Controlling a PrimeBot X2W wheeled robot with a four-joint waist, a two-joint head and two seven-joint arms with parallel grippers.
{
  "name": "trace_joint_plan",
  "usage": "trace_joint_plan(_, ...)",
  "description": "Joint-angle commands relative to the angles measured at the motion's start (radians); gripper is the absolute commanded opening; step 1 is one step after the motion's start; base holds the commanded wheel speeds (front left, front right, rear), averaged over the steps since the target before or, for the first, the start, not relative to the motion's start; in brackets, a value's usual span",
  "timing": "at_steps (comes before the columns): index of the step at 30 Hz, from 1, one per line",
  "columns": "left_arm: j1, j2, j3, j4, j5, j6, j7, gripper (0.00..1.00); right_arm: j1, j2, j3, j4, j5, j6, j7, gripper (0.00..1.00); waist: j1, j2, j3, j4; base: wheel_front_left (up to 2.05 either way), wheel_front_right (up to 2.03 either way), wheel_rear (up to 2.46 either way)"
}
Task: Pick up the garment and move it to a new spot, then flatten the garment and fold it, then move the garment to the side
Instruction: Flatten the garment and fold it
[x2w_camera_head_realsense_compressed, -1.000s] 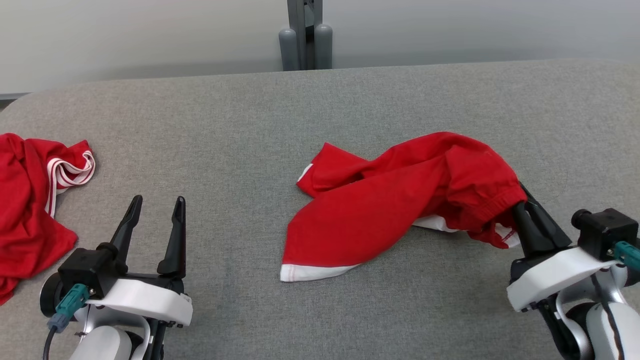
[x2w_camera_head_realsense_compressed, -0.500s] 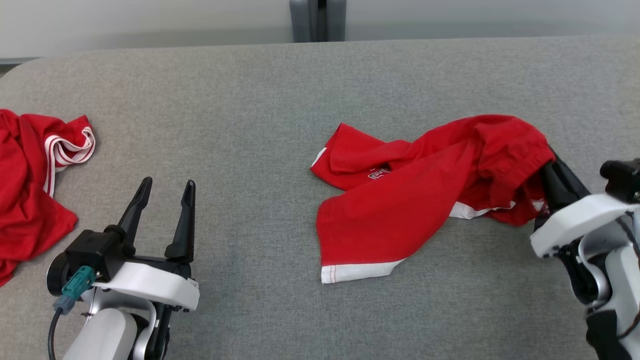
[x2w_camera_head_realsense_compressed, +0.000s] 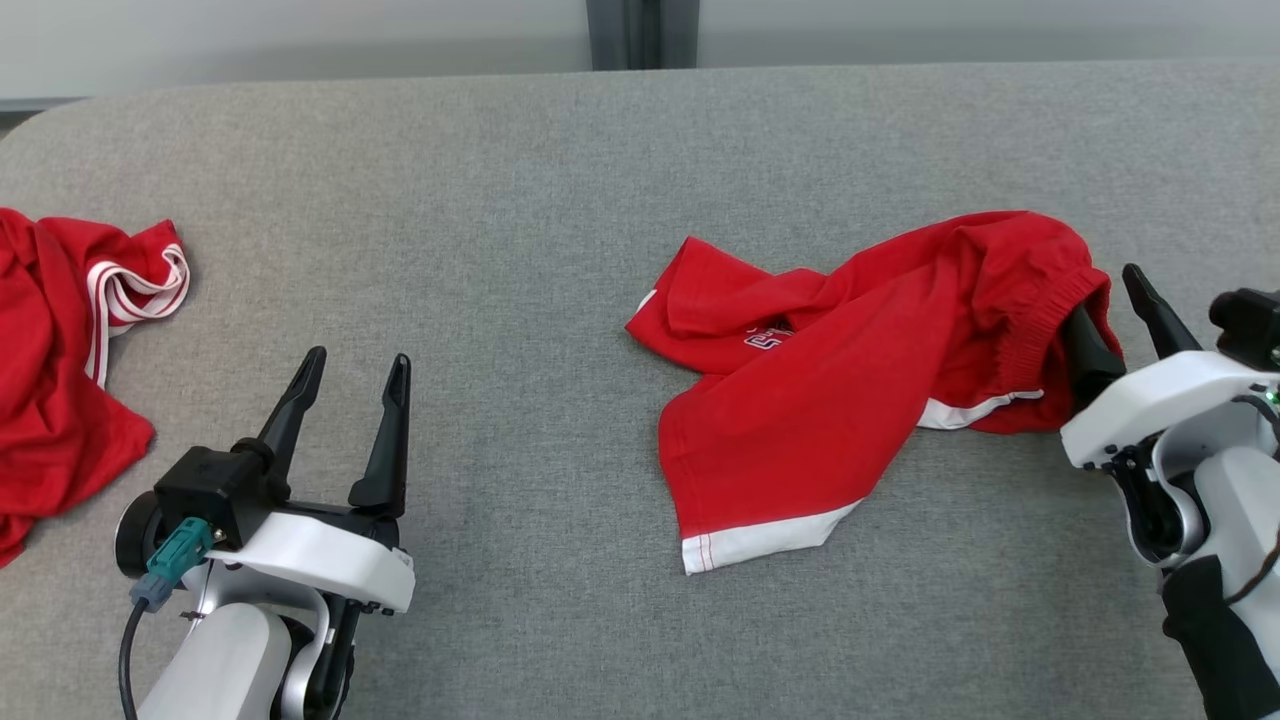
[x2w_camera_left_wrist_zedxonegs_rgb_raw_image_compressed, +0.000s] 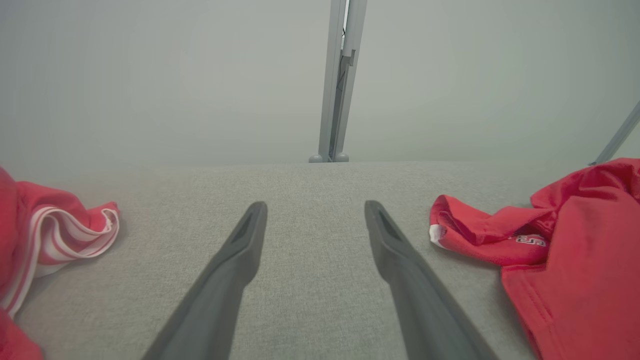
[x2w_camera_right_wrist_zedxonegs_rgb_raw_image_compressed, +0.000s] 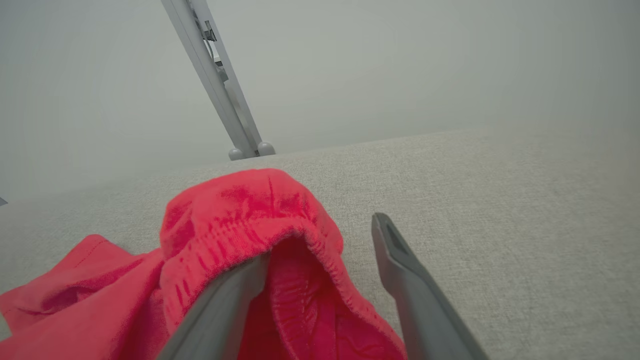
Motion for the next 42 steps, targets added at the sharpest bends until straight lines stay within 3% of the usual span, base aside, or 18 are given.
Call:
trace_joint_plan(1,-0.006,0.004,0.001,0.002,-0.003,-0.002,-0.004,1.00,0.007,-0.013,0.000,0.004,0.017,0.000,-0.010,1.00,0.0000,0.0000,-0.007,-0.005,0.00,0.00,0.00)
trace_joint_plan(12,0.031,0.016,0.002,0.005,-0.013,0.019,0.006,1.00,0.202,-0.064,-0.027,-0.139,0.107,0.000,-0.062,1.00,0.0000,0.0000,-0.061,-0.049,0.00,0.00,0.00)
trace_joint_plan(20,0.066,0.040,0.013,-0.015,-0.016,0.040,0.019,1.00,0.329,-0.012,-0.097,-0.372,0.002,0.000,-0.072,1.00,0.0000,0.0000,-0.112,-0.066,0.00,0.00,0.00)
trace_joint_plan(27,0.119,0.067,0.029,-0.052,-0.010,0.077,0.025,1.00,0.458,0.068,-0.109,-0.598,-0.158,0.000,0.005,1.00,0.0000,0.0000,-0.173,-0.055,0.00,0.00,0.00)
trace_joint_plan(34,0.205,0.078,0.035,-0.108,-0.014,0.126,0.042,1.00,0.601,0.127,-0.124,-0.682,-0.230,0.000,0.077,1.00,0.0000,0.0000,-0.240,-0.050,0.00,0.00,0.00)
trace_joint_plan(42,0.272,0.090,0.028,-0.166,-0.013,0.161,0.072,1.00,0.687,0.152,-0.143,-0.740,-0.254,0.000,0.123,1.00,0.0000,0.0000,-0.266,-0.052,0.00,0.00,0.00)
